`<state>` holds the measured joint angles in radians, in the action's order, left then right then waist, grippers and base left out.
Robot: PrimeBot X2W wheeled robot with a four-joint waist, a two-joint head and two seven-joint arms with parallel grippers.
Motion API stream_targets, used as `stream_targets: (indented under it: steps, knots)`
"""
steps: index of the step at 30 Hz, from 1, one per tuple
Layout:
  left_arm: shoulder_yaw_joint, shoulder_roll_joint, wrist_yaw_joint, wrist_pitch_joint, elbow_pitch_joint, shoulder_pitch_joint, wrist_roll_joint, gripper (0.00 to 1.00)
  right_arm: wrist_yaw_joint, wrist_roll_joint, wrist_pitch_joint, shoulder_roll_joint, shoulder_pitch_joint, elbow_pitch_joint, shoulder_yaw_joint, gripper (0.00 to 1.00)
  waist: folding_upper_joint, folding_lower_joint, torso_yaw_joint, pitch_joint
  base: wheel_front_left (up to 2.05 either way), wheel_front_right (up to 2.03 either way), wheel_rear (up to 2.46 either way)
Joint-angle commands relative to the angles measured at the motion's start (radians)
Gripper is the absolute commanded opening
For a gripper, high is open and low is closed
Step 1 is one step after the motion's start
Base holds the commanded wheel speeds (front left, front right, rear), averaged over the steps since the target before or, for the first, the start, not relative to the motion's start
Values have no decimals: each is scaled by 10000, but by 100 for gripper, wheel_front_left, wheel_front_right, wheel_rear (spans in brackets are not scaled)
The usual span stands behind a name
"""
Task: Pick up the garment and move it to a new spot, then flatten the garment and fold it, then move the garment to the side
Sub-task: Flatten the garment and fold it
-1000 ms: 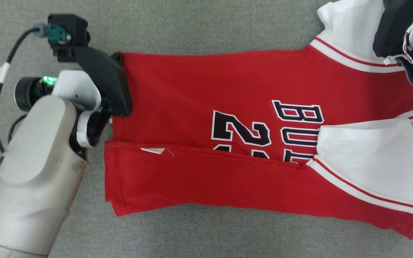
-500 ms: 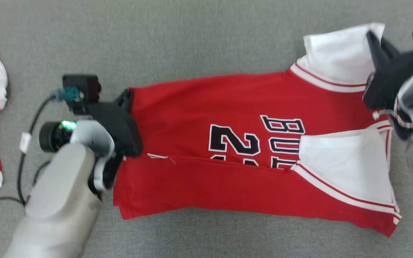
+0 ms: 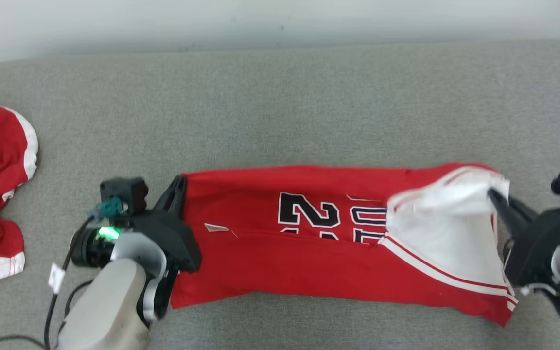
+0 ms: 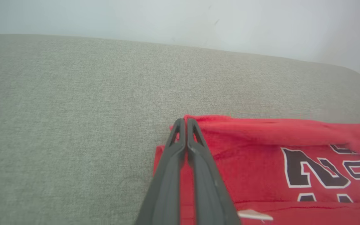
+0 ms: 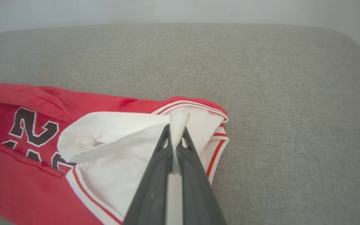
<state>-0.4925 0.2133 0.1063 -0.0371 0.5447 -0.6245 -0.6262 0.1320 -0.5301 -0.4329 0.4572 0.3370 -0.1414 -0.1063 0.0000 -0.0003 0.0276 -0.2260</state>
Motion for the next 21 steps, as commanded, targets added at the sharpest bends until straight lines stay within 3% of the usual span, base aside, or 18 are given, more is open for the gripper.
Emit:
stream_targets:
  steps: [1,13,14,15,16,21]
  knots:
    - [54,-1,49,-223,131,285,-51,0,-26,131,-291,-185,-465,404,235,0,0,3,-131,212,0,0,0]
    - [66,-5,75,-803,865,1043,-259,0,-27,770,-1500,-814,-2099,1628,804,0,0,3,-273,588,0,0,0]
    - [49,-28,73,-789,908,1093,-268,28,-27,826,-1585,-799,-2199,1643,761,0,0,3,-260,613,0,0,0]
    - [45,-29,72,-851,923,1105,-224,95,-26,830,-1657,-805,-2290,1642,728,26,0,3,-250,634,0,0,0]
    - [68,-20,76,-922,934,1128,-245,100,-27,833,-1695,-806,-2358,1607,731,100,0,3,-240,653,0,0,0]
    - [168,33,-190,-1572,823,1541,-337,100,-26,941,-1553,-928,-2666,1526,716,100,0,3,-177,870,0,0,0]
